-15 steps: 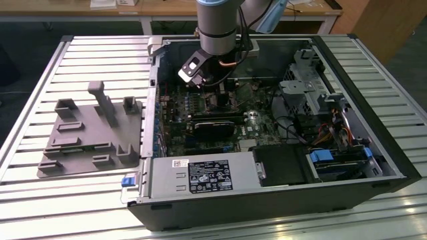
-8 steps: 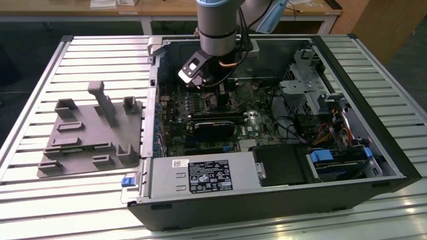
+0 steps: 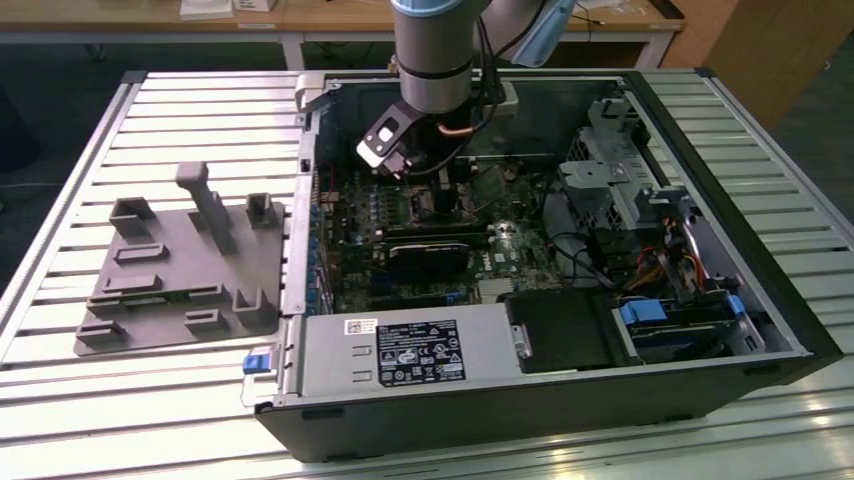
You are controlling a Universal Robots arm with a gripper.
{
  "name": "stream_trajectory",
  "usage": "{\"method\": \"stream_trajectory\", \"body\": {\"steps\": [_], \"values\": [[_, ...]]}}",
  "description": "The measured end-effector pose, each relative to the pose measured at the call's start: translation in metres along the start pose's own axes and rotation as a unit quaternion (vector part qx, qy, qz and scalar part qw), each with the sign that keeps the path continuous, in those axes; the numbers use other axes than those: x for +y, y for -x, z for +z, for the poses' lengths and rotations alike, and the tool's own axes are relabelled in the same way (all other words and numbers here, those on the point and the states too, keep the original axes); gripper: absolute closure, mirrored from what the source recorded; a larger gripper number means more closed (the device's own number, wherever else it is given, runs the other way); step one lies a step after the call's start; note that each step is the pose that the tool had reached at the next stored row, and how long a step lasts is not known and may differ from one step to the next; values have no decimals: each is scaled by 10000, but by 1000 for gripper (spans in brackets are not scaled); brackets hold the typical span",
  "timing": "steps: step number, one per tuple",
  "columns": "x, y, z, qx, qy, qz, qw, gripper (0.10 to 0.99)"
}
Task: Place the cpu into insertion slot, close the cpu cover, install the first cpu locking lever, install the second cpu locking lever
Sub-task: 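Place the cpu into insertion slot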
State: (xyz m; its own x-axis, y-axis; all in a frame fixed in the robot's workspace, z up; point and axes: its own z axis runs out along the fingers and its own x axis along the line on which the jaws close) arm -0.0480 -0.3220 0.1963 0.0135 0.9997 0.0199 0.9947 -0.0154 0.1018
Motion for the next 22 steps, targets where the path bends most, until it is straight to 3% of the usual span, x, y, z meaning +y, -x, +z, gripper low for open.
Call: {"method": "stream_trajectory", "body": {"steps": [13, 16, 17, 22], "values": [[2, 0, 8, 12, 0, 1, 10000, 557], [2, 0, 8, 12, 0, 1, 10000, 541], [2, 0, 8, 12, 0, 1, 10000, 478], [4, 0, -9, 12, 0, 1, 10000, 478]]}}
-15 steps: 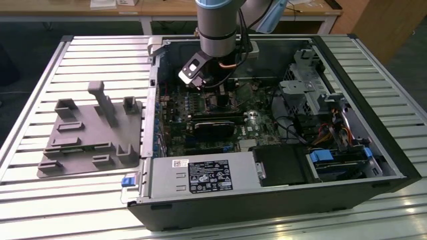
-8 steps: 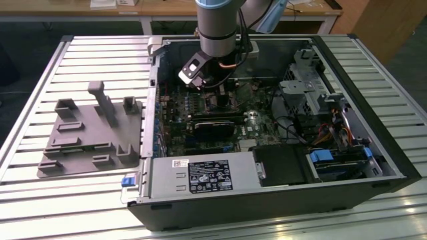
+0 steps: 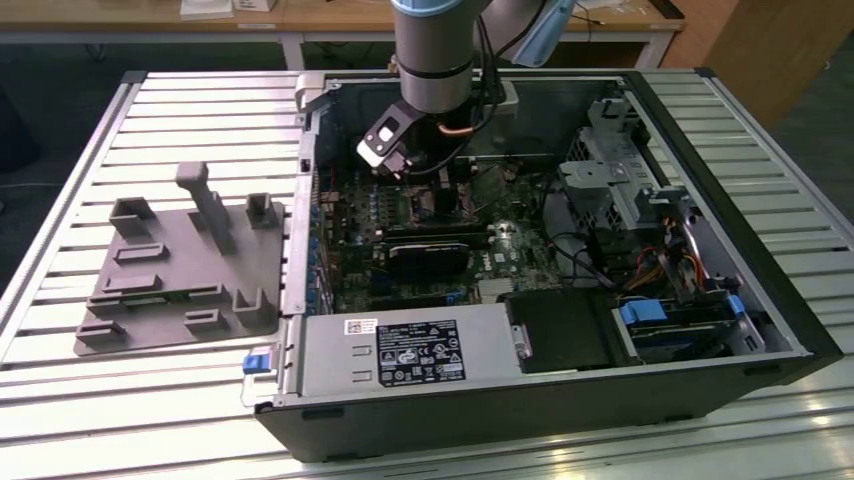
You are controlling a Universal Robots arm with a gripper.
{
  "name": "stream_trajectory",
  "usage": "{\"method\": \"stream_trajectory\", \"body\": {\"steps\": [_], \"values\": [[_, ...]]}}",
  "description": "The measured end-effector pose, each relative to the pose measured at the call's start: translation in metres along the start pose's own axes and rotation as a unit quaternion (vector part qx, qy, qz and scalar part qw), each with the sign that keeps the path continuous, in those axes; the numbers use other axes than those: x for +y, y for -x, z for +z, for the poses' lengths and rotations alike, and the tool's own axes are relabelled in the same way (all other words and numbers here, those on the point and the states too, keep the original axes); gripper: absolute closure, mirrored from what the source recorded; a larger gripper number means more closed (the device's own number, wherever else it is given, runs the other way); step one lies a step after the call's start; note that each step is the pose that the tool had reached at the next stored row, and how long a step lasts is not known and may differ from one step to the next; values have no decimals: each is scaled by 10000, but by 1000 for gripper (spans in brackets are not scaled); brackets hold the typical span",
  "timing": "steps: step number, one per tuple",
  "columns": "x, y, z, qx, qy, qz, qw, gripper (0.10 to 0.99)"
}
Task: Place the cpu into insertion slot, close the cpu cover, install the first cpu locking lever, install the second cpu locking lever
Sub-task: 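Place the cpu into insertion slot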
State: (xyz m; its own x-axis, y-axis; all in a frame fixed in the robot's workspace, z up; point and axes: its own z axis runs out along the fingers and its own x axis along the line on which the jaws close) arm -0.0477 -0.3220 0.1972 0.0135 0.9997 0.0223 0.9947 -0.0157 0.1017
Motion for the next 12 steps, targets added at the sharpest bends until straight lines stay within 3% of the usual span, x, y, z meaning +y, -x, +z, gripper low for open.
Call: {"method": "stream_trajectory", "body": {"steps": [7, 12], "values": [[8, -2, -78, 0, 0, 0, 10000, 478], [8, -2, -81, 1, 0, 0, 10000, 478]]}}
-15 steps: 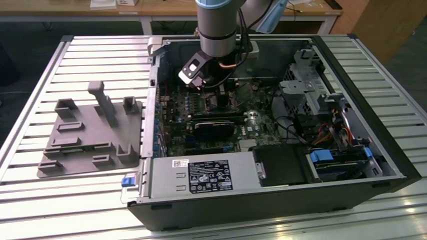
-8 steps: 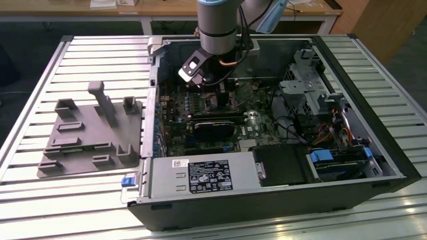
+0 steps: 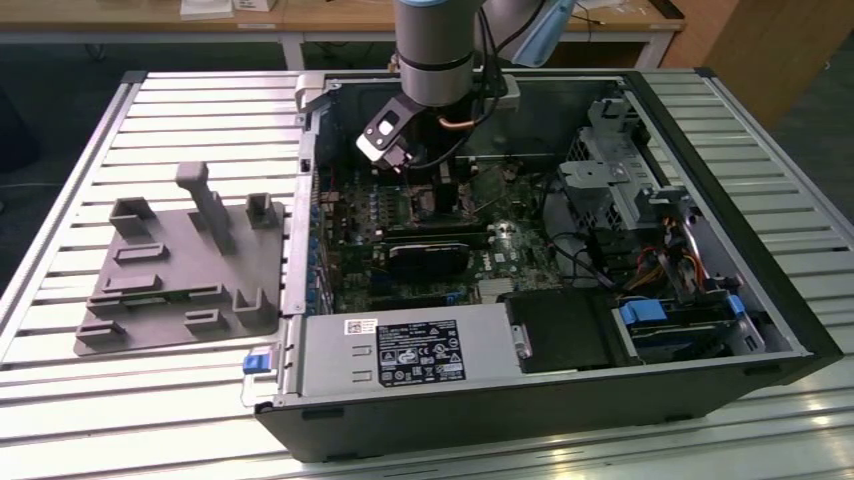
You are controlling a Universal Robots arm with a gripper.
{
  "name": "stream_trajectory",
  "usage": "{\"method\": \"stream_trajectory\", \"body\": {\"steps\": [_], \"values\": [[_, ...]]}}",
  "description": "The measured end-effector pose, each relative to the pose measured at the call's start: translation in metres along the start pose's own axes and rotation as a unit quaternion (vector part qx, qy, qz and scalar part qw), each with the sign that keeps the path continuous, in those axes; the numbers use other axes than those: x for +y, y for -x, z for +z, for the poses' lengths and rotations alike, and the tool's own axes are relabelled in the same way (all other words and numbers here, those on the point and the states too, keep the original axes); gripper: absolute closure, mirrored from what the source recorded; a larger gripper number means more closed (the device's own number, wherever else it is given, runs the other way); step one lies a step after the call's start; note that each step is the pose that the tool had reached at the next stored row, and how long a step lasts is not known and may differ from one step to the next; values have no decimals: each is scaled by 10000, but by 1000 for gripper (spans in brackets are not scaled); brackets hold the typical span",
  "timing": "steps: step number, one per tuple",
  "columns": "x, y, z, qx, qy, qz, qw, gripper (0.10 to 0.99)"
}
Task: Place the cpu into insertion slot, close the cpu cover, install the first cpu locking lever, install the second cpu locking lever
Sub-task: 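Place the cpu into insertion slot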
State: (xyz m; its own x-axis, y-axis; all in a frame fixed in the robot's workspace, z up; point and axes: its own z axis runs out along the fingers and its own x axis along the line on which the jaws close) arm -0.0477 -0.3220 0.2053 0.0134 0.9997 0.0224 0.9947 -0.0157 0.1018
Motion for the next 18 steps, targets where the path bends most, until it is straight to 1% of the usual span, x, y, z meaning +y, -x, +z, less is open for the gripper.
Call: {"method": "stream_trajectory", "body": {"steps": [4, 7, 8, 10, 11, 13, 14, 15, 18], "values": [[0, 0, -2, 0, 0, 0, 10000, 494], [0, 0, -3, 0, 0, 0, 10000, 678], [0, 0, -3, 0, 0, 0, 10000, 678], [0, 0, -4, 0, 0, 0, 10000, 796], [0, 0, -5, 0, 0, 0, 10000, 796], [1, 0, -6, 0, 0, 0, 10000, 914], [1, 0, -6, 0, 0, 0, 10000, 914], [1, 0, -6, 0, 0, 0, 10000, 969], [1, 0, -8, 0, 0, 0, 10000, 980]]}}
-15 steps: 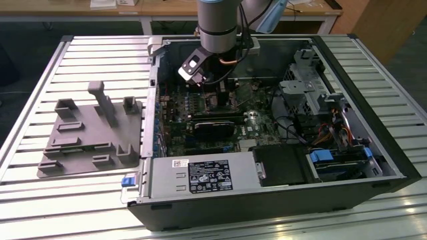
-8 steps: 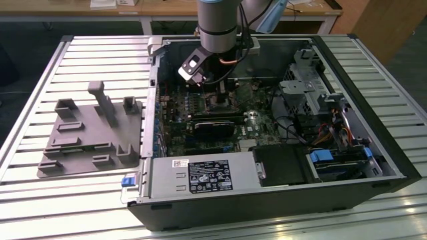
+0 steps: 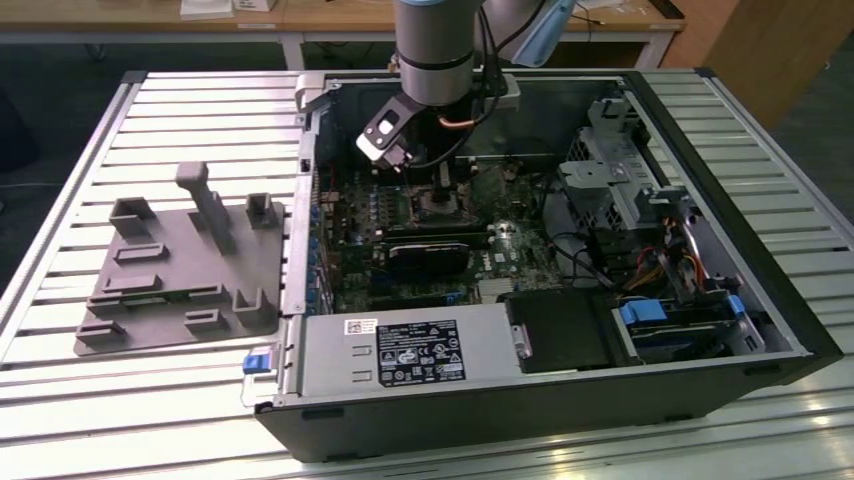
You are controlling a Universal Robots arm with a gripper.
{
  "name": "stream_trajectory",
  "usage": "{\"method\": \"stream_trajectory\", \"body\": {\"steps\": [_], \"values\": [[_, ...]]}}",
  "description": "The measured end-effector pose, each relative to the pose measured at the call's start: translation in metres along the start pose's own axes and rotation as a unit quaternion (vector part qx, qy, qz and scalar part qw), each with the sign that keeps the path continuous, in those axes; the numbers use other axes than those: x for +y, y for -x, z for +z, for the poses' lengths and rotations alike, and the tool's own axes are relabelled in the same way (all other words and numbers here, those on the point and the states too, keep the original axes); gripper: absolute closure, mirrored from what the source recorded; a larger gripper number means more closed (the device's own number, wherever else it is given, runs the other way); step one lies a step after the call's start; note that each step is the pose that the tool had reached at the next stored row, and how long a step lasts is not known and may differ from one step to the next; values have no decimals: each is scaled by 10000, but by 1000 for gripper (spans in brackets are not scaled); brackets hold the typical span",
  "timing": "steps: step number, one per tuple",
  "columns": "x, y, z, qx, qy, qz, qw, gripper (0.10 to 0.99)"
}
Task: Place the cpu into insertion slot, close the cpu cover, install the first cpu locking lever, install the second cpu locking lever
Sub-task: 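Place the cpu into insertion slot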
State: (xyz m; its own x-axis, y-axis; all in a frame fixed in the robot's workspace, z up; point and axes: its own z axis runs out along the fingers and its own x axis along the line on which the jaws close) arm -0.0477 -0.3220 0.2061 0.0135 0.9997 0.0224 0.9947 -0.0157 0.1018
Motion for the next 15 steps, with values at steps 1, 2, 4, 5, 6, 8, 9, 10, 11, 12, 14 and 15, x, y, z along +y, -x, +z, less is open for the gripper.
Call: {"method": "stream_trajectory", "body": {"steps": [1, 2, 4, 5, 6, 8, 9, 10, 11, 12, 14, 15], "values": [[0, 0, 0, 0, 0, 0, 10000, 980], [0, 0, -1, 0, 0, 0, 10000, 980], [0, 0, -2, 0, 0, 0, 10000, 980], [0, 0, -2, 0, 0, 0, 10000, 980], [0, 0, -3, 0, 0, 0, 10000, 980], [0, 0, -3, 0, 0, 0, 10000, 980], [0, 0, -8, -2, -1, 0, 10000, 980], [1, 0, -16, -2, -2, 0, 10000, 980], [3, 0, -27, -1, -1, 0, 10000, 980], [4, -1, -38, -1, -1, 0, 10000, 980], [6, -1, -61, -1, 0, 0, 10000, 980], [7, -2, -74, -1, 0, 0, 10000, 980]]}}
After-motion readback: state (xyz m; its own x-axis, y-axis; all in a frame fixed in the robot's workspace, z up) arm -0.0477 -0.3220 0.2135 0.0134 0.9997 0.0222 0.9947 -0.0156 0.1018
